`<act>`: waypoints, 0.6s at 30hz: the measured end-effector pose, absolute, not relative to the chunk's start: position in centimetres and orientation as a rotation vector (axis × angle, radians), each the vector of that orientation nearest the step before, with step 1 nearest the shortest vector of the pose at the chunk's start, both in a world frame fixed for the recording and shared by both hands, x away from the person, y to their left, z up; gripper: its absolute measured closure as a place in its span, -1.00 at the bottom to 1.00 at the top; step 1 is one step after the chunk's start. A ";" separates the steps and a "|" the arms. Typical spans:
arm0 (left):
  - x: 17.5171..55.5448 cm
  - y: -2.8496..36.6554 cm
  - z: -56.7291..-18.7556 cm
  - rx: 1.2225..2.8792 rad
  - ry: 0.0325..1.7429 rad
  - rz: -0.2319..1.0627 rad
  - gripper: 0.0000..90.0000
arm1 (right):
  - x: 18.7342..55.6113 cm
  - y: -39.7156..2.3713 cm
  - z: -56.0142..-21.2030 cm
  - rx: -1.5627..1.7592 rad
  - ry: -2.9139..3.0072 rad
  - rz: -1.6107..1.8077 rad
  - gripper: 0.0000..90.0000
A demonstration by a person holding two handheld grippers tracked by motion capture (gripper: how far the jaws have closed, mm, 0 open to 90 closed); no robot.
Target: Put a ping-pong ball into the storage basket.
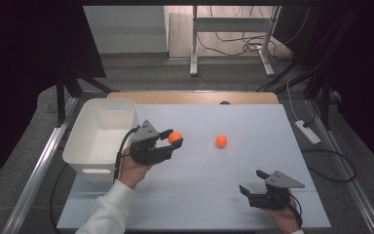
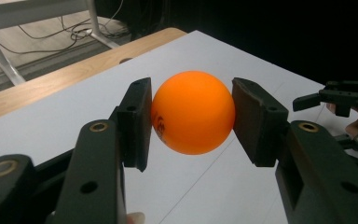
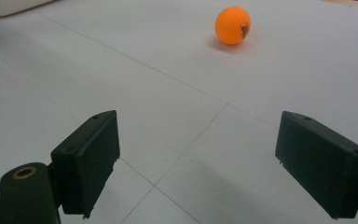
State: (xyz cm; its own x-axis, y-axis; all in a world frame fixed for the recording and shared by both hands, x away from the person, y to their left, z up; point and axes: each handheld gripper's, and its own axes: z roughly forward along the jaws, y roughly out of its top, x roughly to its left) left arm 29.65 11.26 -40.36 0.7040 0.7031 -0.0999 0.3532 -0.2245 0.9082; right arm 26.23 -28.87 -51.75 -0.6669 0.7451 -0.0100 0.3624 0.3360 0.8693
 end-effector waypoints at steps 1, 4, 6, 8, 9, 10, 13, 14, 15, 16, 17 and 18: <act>29.6 11.3 -40.2 1.831 0.828 0.409 0.13 | 26.2 -28.8 -51.8 0.975 2.199 1.272 -0.70; 29.6 11.5 -39.8 1.823 0.824 0.416 0.13 | 26.2 -28.8 -51.8 0.973 2.201 1.271 -0.70; 29.5 11.6 -39.5 1.816 0.822 0.417 0.13 | 26.2 -28.7 -51.8 0.969 2.202 1.271 -0.70; 29.4 11.7 -39.3 1.808 0.823 0.426 0.12 | 26.3 -28.7 -51.7 0.961 2.203 1.271 -0.70; 29.4 11.8 -39.1 1.799 0.821 0.427 0.12 | 26.3 -28.7 -51.7 0.961 2.203 1.271 -0.70; 29.4 11.9 -39.0 1.793 0.816 0.427 0.13 | 26.3 -28.7 -51.7 0.961 2.203 1.267 -0.70; 29.4 12.1 -38.3 1.775 0.814 0.433 0.13 | 26.3 -28.8 -51.7 0.966 2.200 1.276 -0.70; 29.5 12.1 -38.2 1.773 0.814 0.432 0.13 | 26.3 -28.8 -51.7 0.967 2.200 1.275 -0.70; 29.5 12.1 -38.2 1.773 0.814 0.432 0.13 | 26.3 -28.8 -51.7 0.968 2.200 1.276 -0.70; 29.5 12.1 -38.0 1.770 0.813 0.433 0.12 | 26.3 -28.8 -51.7 0.966 2.200 1.276 -0.70; 29.5 12.1 -37.9 1.770 0.811 0.434 0.12 | 26.3 -28.8 -51.7 0.965 2.199 1.276 -0.70; 29.4 12.1 -37.8 1.770 0.808 0.435 0.13 | 26.3 -28.8 -51.7 0.965 2.198 1.276 -0.70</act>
State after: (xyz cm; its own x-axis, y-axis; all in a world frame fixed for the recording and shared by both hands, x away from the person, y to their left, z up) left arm 29.42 12.08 -37.75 0.7010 0.7066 -0.0964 0.3087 -0.1787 0.9342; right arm 26.27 -28.77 -51.68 -0.6710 0.7414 -0.0138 0.3556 0.3380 0.8714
